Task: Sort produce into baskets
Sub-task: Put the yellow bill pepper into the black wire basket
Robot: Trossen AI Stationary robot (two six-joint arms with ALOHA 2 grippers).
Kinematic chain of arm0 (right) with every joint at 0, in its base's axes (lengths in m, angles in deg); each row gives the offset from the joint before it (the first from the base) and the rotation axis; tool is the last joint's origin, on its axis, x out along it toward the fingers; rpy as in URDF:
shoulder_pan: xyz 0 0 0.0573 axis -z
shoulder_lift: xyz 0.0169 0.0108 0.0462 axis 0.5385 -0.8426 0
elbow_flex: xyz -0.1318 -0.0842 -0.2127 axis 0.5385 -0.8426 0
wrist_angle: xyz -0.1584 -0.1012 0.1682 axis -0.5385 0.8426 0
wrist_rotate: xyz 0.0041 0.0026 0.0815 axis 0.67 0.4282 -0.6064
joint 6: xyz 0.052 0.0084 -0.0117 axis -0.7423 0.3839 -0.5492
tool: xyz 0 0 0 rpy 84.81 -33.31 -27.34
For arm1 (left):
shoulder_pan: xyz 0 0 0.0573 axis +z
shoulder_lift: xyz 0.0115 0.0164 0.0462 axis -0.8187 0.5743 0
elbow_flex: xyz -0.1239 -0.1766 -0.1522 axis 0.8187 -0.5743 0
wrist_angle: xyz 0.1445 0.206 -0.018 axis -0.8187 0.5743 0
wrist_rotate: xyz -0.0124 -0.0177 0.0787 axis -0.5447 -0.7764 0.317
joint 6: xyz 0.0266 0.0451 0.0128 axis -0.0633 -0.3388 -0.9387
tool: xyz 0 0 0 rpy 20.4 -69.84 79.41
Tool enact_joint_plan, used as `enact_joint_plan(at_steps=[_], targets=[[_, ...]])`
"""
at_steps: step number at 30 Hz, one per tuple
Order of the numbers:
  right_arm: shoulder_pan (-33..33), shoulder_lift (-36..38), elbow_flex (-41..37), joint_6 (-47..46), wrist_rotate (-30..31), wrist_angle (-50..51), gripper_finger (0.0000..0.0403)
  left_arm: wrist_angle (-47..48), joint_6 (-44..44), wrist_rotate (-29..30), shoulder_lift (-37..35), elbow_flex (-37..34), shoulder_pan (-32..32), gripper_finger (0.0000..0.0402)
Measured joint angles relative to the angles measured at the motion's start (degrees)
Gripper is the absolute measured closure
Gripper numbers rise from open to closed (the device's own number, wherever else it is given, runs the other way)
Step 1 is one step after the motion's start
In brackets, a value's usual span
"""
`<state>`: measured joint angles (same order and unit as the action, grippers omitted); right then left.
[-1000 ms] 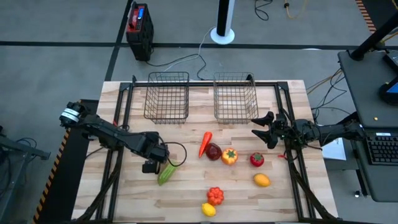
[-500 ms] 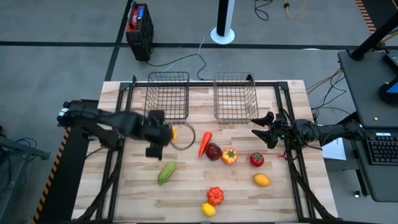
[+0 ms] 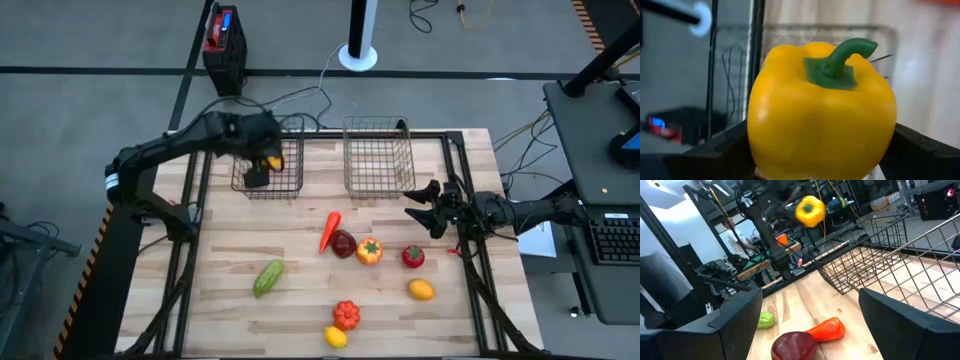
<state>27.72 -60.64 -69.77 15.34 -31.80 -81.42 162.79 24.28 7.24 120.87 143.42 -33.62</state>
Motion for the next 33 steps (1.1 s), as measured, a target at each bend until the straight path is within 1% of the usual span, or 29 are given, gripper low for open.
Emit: enact_joint_plan(at_steps=[4, 7, 16, 20, 24, 29, 33], targets=[[0.0, 0.0, 0.0, 0.2, 0.0, 0.5, 0.0078, -0.2, -3.6, -2.1, 4.2, 0.0, 4.9, 0.0098], [0.0, 0.0, 0.0, 0.3, 0.0, 1.3, 0.0078, -0.2, -5.1, -2.7, 7.8, -0.1, 6.9, 0.0098], [0.0, 0.0, 0.0, -0.3, 0.0, 3.6, 0.0078, -0.2, -8.2, -3.0, 16.4, -0.1, 7.9, 0.0098], [0.0, 0.0, 0.0, -0.3, 0.0, 3.5, 0.0078, -0.4, -8.5, -3.0, 18.1, -0.1, 8.0, 0.0098], [0.0, 0.0, 0.0, -0.6, 0.0, 3.5, 0.0078, -0.4, -8.8, -3.2, 18.5, -0.1, 8.7, 0.0098], [0.0, 0.0, 0.0, -0.6, 0.0, 3.4, 0.0078, -0.8, -8.8, -6.5, 18.5, -0.2, 11.2, 0.0098], [0.0, 0.0, 0.0, -0.6, 0.0, 3.4, 0.0078, -2.4, -8.8, -7.5, 18.5, -0.3, 12.0, 0.0098]])
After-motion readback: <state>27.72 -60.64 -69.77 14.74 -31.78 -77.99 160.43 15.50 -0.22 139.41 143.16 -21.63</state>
